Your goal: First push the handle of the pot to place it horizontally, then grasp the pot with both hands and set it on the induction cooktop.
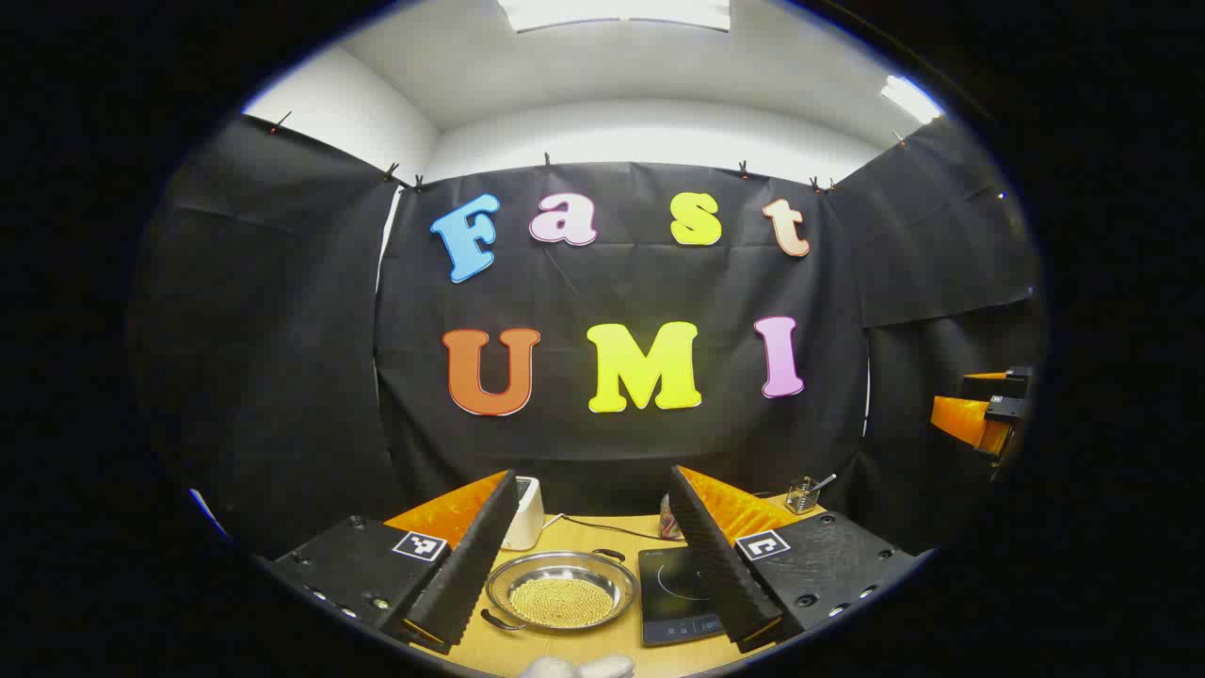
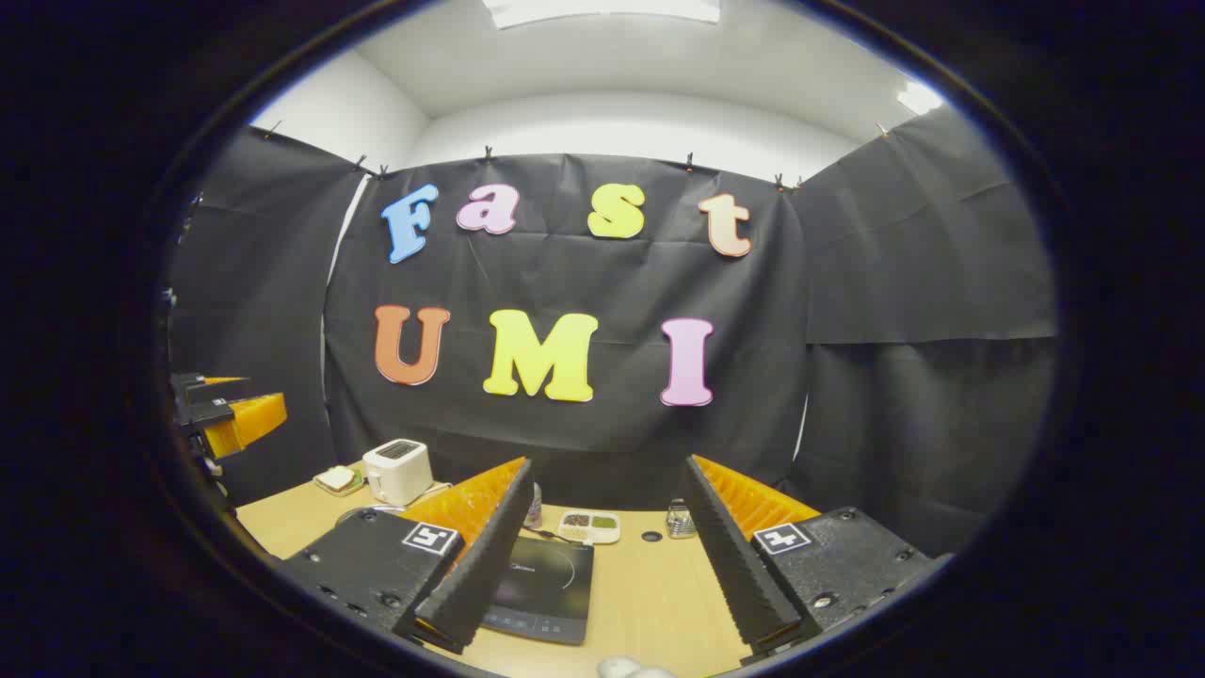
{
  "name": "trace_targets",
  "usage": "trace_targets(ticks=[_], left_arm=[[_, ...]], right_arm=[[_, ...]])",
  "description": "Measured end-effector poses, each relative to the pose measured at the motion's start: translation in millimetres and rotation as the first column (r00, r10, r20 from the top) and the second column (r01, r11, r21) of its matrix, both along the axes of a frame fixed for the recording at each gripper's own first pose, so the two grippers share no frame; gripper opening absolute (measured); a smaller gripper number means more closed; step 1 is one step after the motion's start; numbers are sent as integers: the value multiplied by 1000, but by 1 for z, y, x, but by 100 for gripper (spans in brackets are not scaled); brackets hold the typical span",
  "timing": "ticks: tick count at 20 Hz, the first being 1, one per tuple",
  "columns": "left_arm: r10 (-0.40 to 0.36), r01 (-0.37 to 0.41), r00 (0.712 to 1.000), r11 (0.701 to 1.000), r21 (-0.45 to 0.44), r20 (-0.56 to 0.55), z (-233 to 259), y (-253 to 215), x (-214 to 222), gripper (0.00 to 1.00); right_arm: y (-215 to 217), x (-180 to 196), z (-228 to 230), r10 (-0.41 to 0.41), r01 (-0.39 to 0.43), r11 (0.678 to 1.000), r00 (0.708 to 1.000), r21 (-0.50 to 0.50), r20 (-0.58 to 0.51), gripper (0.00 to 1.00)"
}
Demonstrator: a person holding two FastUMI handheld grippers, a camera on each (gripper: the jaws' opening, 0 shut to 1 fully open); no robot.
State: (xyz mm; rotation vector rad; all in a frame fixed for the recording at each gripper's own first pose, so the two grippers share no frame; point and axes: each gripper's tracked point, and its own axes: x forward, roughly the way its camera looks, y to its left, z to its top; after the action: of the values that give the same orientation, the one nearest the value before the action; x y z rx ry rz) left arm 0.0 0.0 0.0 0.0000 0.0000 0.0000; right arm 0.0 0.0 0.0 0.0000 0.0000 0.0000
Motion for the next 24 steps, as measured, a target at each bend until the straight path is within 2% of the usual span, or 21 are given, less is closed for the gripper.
trace_targets(ticks=[7, 16, 21, 22, 23, 24], left_arm=[[3, -3, 1000, 1000, -1, -17, -8, 8, 2, 96], [26, -26, 1000, 1000, 11, -11, -9, 15, 10, 95], [-10, 10, 1000, 1000, -4, -26, -17, 12, 9, 95], [-28, 28, 999, 1000, -7, -31, -20, 10, 11, 86], [-29, 28, 999, 1000, -9, -46, -25, 11, 11, 82], [-41, 40, 996, 999, -16, -81, -35, 11, 11, 67]], right_arm=[[2, 2, -4, -19, 19, 1000, 1000, 12, -3, 97], [6, 13, -7, 2, -1, 1000, 1000, 16, -20, 97], [9, 8, -11, -5, 5, 1000, 999, 3, -34, 97], [10, 7, -12, -5, 5, 1000, 999, -2, -40, 97], [11, 6, -14, -6, 5, 1000, 999, -6, -46, 97], [11, 5, -17, -8, 7, 1000, 998, -9, -56, 97]])
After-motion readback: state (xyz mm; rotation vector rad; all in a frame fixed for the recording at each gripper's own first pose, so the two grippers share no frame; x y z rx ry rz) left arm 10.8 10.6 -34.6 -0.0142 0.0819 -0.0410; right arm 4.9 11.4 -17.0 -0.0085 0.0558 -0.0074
